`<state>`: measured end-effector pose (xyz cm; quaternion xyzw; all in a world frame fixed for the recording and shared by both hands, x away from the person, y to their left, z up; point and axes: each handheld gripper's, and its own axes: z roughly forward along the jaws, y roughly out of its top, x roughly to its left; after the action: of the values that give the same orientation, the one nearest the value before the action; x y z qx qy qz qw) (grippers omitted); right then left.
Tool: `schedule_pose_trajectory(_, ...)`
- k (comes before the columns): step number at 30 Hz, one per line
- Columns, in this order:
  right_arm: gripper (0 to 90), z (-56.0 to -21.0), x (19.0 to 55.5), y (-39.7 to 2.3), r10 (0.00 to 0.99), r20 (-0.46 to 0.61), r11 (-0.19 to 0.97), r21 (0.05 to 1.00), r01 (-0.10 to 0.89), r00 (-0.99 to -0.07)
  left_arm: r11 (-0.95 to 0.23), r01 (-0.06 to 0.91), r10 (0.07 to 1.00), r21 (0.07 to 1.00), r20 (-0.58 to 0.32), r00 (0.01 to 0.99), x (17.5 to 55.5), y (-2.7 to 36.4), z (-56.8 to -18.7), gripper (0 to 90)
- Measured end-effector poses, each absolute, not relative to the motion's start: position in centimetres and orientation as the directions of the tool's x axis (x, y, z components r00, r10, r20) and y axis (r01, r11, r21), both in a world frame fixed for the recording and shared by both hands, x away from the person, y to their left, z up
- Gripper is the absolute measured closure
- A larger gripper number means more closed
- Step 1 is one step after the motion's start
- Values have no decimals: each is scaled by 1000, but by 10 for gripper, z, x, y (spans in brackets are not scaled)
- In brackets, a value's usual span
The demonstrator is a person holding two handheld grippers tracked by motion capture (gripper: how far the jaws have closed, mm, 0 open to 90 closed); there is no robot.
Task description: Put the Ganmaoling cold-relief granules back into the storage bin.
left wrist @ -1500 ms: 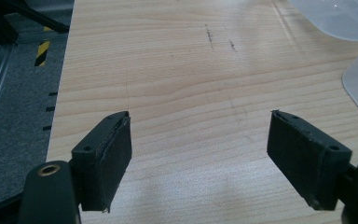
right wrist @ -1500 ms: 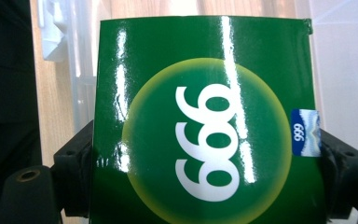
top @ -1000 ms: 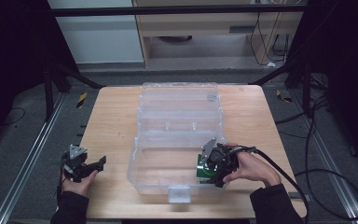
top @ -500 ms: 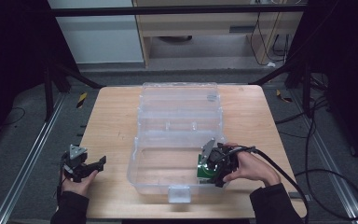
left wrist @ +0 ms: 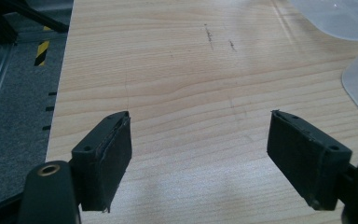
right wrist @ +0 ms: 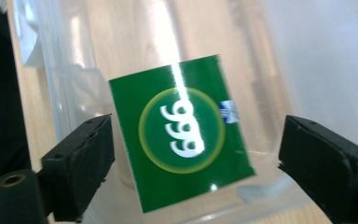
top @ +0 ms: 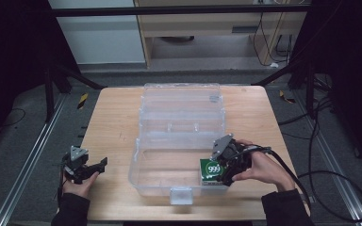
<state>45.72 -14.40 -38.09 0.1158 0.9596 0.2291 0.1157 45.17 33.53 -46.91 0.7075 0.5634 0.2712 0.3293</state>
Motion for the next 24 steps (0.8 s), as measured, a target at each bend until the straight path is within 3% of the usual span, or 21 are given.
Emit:
schedule_pose_trajectory(6,48,-367,453,-171,447,-168,731,635,250,-878,-147,617,976,774,12,217,451,336,-469,213)
schedule_pose_trajectory(12,30,-370,448,-195,567,-161,632,713,302,-808,-148,617,976,773,13,217,451,335,-469,214)
schedule_pose_trajectory(16,33,-378,443,-222,714,-105,464,811,356,-692,-148,617,976,773,14,217,451,335,-469,215)
schedule_pose_trajectory(24,51,-402,443,-254,835,-4,279,864,418,-549,-154,619,974,770,12,227,451,334,-470,246)
